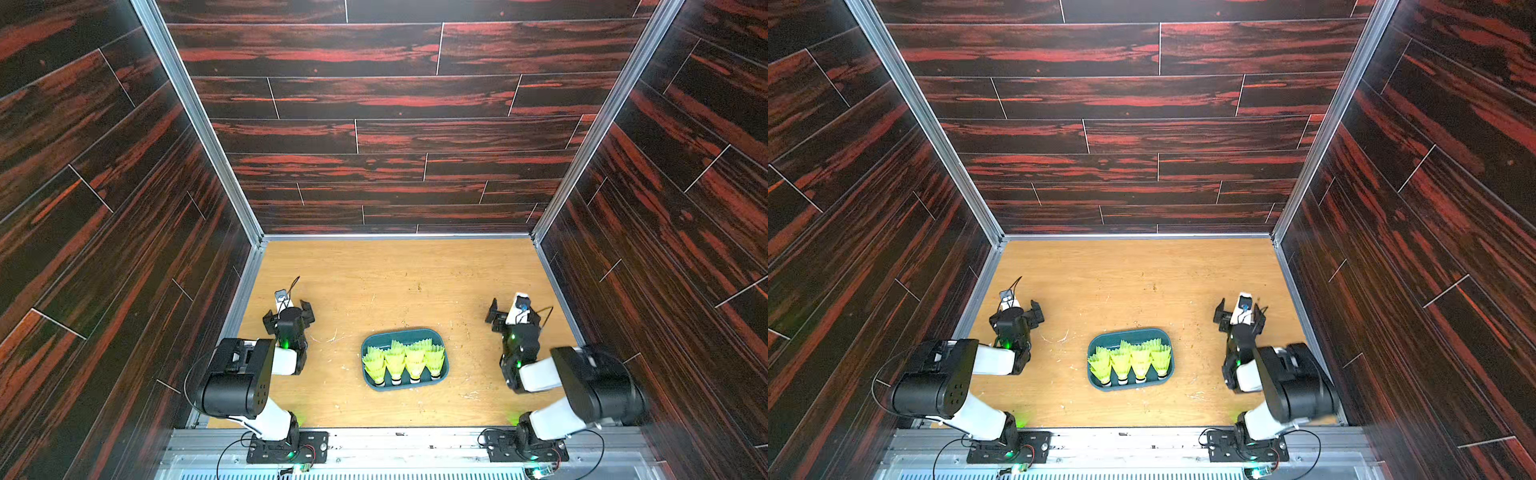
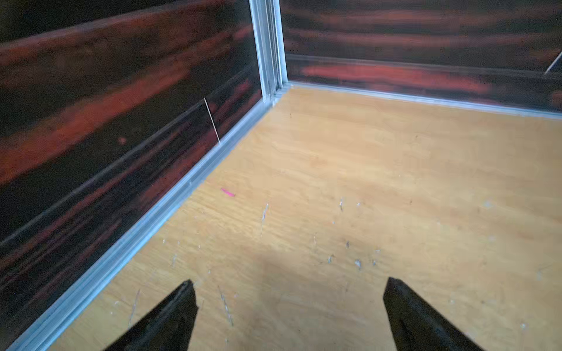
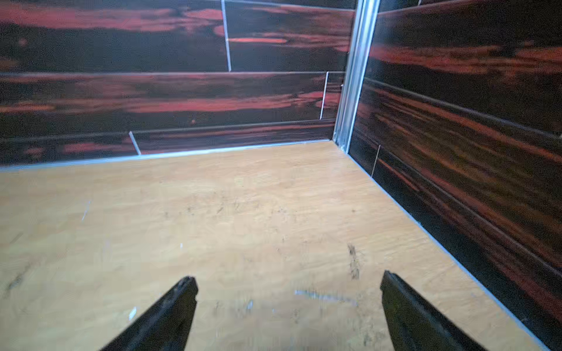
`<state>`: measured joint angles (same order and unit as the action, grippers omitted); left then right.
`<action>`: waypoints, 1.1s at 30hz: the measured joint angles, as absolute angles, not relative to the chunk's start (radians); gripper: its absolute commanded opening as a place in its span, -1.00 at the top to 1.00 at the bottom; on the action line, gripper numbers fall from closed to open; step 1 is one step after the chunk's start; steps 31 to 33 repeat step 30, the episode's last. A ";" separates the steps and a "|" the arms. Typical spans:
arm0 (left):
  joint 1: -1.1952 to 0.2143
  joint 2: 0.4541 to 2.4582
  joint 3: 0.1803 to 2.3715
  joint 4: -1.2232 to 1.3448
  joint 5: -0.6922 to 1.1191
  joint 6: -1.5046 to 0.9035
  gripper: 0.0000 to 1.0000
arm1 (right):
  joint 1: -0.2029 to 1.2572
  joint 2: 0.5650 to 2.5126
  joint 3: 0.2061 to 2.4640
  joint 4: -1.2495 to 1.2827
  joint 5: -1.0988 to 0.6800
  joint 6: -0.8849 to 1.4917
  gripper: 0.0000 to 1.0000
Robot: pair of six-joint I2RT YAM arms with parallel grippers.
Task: Put the shuttlecocks into the storage box
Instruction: Reset both arms
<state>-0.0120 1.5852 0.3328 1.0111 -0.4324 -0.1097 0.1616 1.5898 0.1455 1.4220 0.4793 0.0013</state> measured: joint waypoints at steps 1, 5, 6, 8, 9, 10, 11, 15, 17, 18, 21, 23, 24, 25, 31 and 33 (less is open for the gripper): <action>-0.012 1.586 0.334 1.024 -0.435 -0.112 -1.00 | 0.161 1.602 0.143 1.429 0.476 -0.002 -0.96; -0.007 1.586 0.358 1.001 -0.432 -0.124 -1.00 | 0.161 1.604 0.183 1.424 0.482 -0.001 -0.96; -0.006 1.586 0.360 1.003 -0.433 -0.125 -1.00 | 0.161 1.604 0.202 1.412 0.485 -0.001 -0.96; -0.005 1.586 0.361 1.007 -0.435 -0.128 -1.00 | 0.162 1.604 0.231 1.403 0.489 -0.001 -0.96; -0.004 1.586 0.361 1.007 -0.435 -0.128 -1.00 | 0.162 1.605 0.239 1.402 0.490 -0.002 -0.96; -0.004 1.586 0.361 1.007 -0.435 -0.128 -1.00 | 0.163 1.605 0.242 1.398 0.492 -0.002 -0.97; -0.004 1.586 0.361 1.007 -0.435 -0.128 -1.00 | 0.163 1.604 0.242 1.396 0.494 -0.002 -0.97; -0.004 1.586 0.361 1.016 -0.437 -0.128 -1.00 | 0.163 1.604 0.242 1.390 0.501 -0.005 -0.96; -0.004 1.586 0.361 1.019 -0.437 -0.128 -1.00 | 0.163 1.604 0.242 1.389 0.503 -0.005 -0.96; -0.004 1.586 0.361 1.019 -0.437 -0.128 -1.00 | 0.163 1.605 0.242 1.389 0.505 -0.006 -0.96; -0.004 1.586 0.361 1.019 -0.437 -0.128 -1.00 | 0.164 1.604 0.242 1.388 0.507 -0.006 -0.97; -0.004 1.586 0.361 1.019 -0.437 -0.128 -1.00 | 0.165 1.604 0.242 1.388 0.508 -0.006 -0.96; -0.004 1.586 0.361 1.019 -0.438 -0.128 -1.00 | 0.166 1.605 0.242 1.386 0.508 -0.006 -0.96; -0.004 1.586 0.361 1.019 -0.437 -0.128 -1.00 | 0.166 1.605 0.242 1.384 0.509 -0.006 -0.96; -0.004 1.586 0.361 1.019 -0.437 -0.128 -1.00 | 0.167 1.605 0.242 1.376 0.509 -0.006 -0.96; -0.004 1.586 0.361 1.019 -0.437 -0.128 -1.00 | 0.167 1.605 0.242 1.376 0.509 -0.006 -0.96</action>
